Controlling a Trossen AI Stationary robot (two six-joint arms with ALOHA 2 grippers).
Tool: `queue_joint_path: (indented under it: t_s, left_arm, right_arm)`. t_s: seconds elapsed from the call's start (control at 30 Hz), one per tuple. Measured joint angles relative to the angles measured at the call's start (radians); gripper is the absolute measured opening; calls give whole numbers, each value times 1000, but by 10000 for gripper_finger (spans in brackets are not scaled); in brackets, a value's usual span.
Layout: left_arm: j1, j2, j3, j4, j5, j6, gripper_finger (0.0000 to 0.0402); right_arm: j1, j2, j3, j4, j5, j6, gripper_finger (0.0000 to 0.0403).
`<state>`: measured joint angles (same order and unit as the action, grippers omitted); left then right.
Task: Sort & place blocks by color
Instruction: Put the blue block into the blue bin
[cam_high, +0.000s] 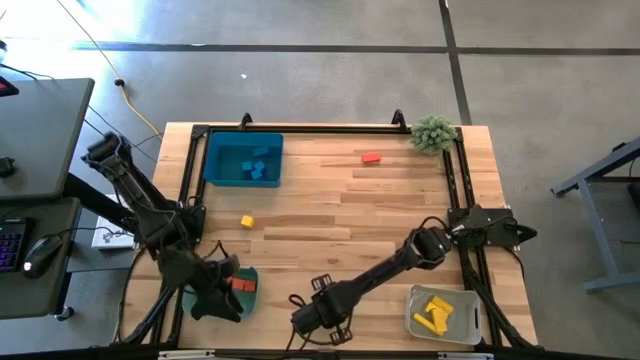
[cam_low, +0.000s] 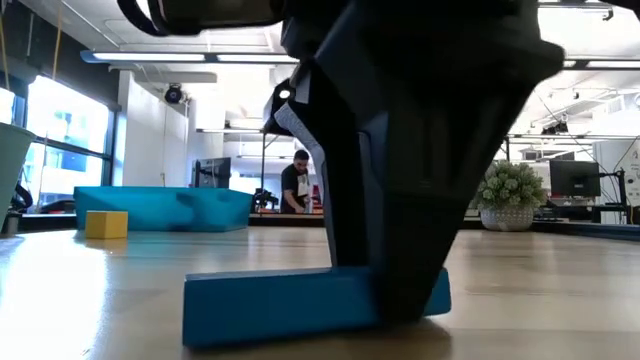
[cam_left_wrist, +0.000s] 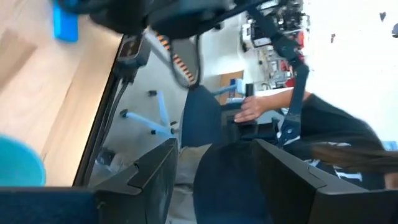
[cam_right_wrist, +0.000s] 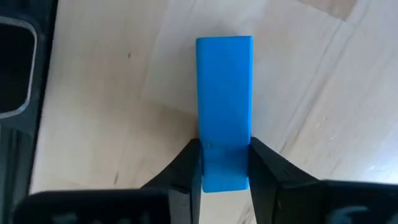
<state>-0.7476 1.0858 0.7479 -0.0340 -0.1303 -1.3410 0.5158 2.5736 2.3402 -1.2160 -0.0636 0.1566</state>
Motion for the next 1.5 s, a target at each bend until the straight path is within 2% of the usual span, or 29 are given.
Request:
queue_joint_path:
  t_s: [0.27,0.77,1.03,1.23,1.5]
  left_arm:
    - [122,-143,0,-33,40,120,197]
    - [390,-397,0,-378,59,340,197]
    - [495,-470,0,-487,84,468,197]
    - [594,-468,0,-495,166,581,197]
    - [760,-456,0,-516,173,709,197]
  right_arm:
    - [-19,-3,14,10,-10,127,69]
    - [-71,-49,15,28,30,415,69]
    - [-131,-97,16,48,122,520,69]
    - [-180,-108,16,72,146,517,69]
    - [-251,-142,16,101,169,433,69]
